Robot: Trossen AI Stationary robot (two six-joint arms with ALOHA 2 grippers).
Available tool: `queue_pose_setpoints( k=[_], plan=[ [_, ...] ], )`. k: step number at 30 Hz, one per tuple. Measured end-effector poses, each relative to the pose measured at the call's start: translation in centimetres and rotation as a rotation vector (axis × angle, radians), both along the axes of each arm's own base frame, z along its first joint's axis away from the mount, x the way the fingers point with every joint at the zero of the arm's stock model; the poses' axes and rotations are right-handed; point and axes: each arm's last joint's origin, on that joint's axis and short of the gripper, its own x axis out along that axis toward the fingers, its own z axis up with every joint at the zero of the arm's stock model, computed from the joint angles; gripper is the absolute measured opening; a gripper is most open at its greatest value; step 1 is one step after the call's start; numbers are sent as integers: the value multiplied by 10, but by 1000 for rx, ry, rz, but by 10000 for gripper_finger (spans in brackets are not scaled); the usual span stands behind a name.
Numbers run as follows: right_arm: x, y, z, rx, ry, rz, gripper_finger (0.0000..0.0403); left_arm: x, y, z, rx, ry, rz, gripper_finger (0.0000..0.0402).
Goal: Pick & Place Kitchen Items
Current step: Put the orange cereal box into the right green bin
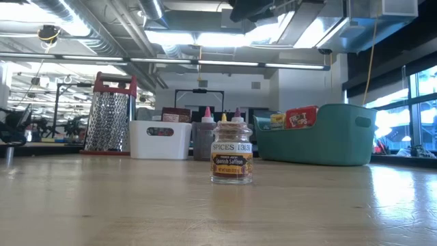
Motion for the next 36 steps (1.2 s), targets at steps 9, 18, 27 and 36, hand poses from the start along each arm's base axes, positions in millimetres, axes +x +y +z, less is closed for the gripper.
queue_pose_setpoints(
  k=[9,18,27,36],
  plan=[
    [0,0,0,0,0,0,227,2,-2,0,-17,-28,-55,257],
    [0,0,0,-1,3,0,227,2,-3,0,-30,-36,-67,200],
    [0,0,0,19,11,-17,227,3,-3,1,-51,-40,-125,147],
    [-8,14,-2,92,80,75,229,26,0,27,-73,-162,-216,141]
  ],
)
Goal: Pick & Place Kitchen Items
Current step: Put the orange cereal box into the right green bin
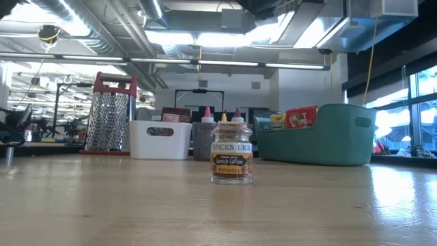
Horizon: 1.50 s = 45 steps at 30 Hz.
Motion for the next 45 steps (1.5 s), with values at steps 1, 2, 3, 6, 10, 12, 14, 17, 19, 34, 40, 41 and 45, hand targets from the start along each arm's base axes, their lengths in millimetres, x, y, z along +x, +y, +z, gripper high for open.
queue_pose_setpoints(
  k=[1,2,3,6,10,12,14,17,19,34,40,41,45],
  plan=[
    [-1,2,0,2,3,3,231,3,1,4,4,-10,-12,141],
    [-2,5,0,2,3,8,235,5,3,7,8,-17,-22,141],
    [-2,7,0,3,4,13,241,7,5,10,12,-19,-29,141],
    [-4,13,0,-20,1,-4,269,13,11,17,33,-34,-63,141],
    [-3,17,1,-76,-41,-35,316,24,19,27,57,-96,-117,141],
    [-1,18,2,-100,-87,-47,332,30,24,30,70,-126,-146,141],
    [4,18,5,-131,-151,-67,341,36,29,33,88,-152,-177,141],
    [11,18,11,-179,-259,-118,344,45,38,37,136,-201,-220,141],
    [15,17,14,-206,-325,-156,344,52,43,40,167,-252,-233,141],
    [26,20,-2,-151,-456,-225,344,92,37,48,494,-625,-660,141],
    [28,20,0,-150,-488,-222,344,113,36,38,630,-646,-776,141],
    [28,20,0,-149,-489,-222,344,115,36,37,653,-648,-790,141],
    [28,20,0,-149,-490,-222,344,122,37,36,733,-659,-798,141]
  ],
)
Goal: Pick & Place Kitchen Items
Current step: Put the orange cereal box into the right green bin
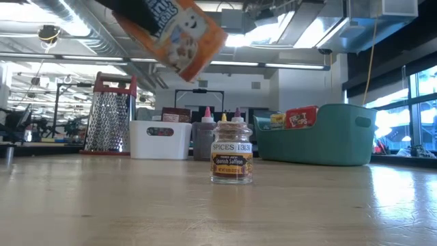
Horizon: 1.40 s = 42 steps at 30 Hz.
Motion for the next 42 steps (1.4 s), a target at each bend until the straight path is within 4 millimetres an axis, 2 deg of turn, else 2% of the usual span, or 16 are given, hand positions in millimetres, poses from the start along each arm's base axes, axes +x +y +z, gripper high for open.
queue_pose_setpoints(
  k=[9,19,36,42],
  plan=[
    [0,-1,0,-25,-2,-20,344,3,1,2,81,-68,55,141],
    [0,-3,0,-77,-9,-49,344,10,-3,9,67,-157,33,141],
    [3,-12,-1,-91,-9,-61,344,12,-4,11,52,-184,33,141],
    [7,-13,-7,-96,7,-44,340,13,-3,11,41,-184,29,141]
  ],
)
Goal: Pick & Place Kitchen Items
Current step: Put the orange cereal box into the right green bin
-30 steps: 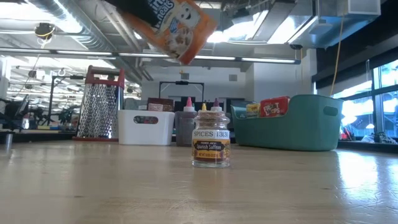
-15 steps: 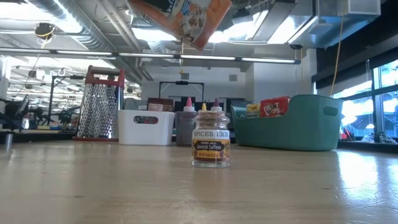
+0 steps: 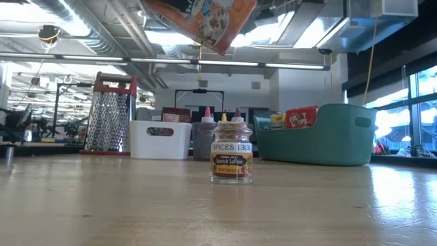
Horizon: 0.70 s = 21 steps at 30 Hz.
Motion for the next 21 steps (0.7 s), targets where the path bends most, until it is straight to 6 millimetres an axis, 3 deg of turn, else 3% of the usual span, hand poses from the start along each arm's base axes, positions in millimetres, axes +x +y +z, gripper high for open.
queue_pose_setpoints(
  k=[21],
  plan=[
    [3,0,-9,-13,33,16,188,0,1,-1,-25,4,9,141]
  ],
)
